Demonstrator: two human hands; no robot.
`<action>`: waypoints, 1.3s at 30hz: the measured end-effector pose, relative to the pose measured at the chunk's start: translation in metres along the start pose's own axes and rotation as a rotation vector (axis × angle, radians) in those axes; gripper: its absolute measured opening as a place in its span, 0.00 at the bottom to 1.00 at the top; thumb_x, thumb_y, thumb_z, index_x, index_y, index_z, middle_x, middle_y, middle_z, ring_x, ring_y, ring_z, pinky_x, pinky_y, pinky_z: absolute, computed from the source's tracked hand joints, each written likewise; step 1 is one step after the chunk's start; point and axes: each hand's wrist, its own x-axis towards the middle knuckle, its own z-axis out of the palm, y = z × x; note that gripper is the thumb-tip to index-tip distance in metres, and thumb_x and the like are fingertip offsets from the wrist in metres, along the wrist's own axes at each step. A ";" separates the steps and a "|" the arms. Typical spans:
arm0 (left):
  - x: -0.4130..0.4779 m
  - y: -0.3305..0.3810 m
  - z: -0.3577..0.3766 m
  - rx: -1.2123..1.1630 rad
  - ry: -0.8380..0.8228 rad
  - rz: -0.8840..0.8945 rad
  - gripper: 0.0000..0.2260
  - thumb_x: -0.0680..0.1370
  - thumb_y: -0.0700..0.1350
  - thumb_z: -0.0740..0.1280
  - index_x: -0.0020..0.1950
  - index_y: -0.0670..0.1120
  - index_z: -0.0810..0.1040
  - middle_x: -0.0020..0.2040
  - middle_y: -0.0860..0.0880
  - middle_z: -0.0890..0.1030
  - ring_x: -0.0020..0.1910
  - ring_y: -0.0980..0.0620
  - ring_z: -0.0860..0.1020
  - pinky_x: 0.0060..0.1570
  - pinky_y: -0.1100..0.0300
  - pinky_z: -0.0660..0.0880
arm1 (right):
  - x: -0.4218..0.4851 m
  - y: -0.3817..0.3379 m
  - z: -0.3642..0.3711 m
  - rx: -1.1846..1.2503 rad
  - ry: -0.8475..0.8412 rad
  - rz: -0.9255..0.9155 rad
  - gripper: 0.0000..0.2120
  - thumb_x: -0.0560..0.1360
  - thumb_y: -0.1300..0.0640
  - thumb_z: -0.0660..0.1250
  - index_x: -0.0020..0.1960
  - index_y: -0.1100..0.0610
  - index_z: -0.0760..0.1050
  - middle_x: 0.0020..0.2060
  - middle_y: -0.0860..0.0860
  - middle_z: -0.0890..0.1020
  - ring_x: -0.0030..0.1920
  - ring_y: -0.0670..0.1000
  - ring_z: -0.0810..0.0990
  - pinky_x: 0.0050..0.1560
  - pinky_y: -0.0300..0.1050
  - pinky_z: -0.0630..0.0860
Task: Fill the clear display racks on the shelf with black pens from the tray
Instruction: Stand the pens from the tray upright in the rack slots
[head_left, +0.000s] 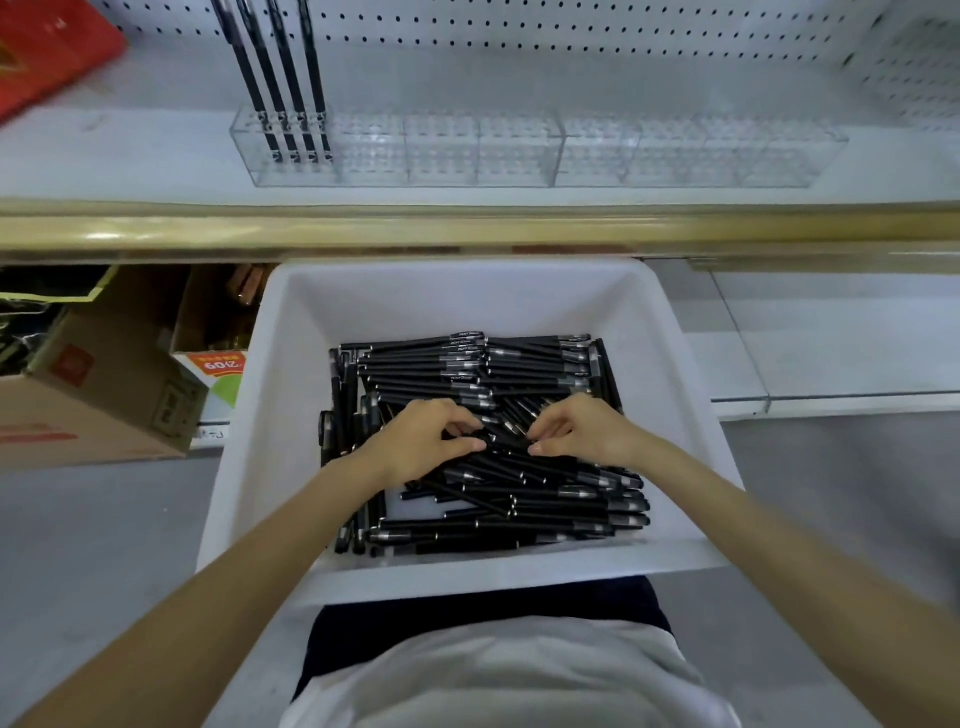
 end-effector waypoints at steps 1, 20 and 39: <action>0.004 0.001 0.002 -0.009 -0.002 0.004 0.13 0.76 0.49 0.70 0.59 0.46 0.81 0.53 0.50 0.81 0.50 0.58 0.78 0.54 0.68 0.73 | 0.001 0.001 0.001 0.005 0.003 0.002 0.06 0.71 0.55 0.75 0.47 0.52 0.82 0.41 0.47 0.83 0.45 0.44 0.81 0.54 0.39 0.77; 0.020 -0.009 0.006 -0.122 -0.030 -0.023 0.03 0.73 0.43 0.73 0.46 0.50 0.83 0.45 0.51 0.83 0.43 0.60 0.78 0.44 0.74 0.71 | 0.003 0.008 0.004 -0.253 0.003 -0.192 0.08 0.76 0.51 0.69 0.51 0.54 0.82 0.45 0.45 0.80 0.45 0.42 0.77 0.51 0.36 0.73; -0.010 -0.010 -0.058 -0.309 -0.033 -0.052 0.04 0.75 0.39 0.71 0.46 0.46 0.85 0.41 0.49 0.85 0.41 0.56 0.82 0.48 0.64 0.78 | -0.019 -0.039 -0.037 0.002 0.211 -0.263 0.04 0.81 0.58 0.61 0.48 0.51 0.72 0.37 0.46 0.78 0.33 0.40 0.77 0.38 0.40 0.76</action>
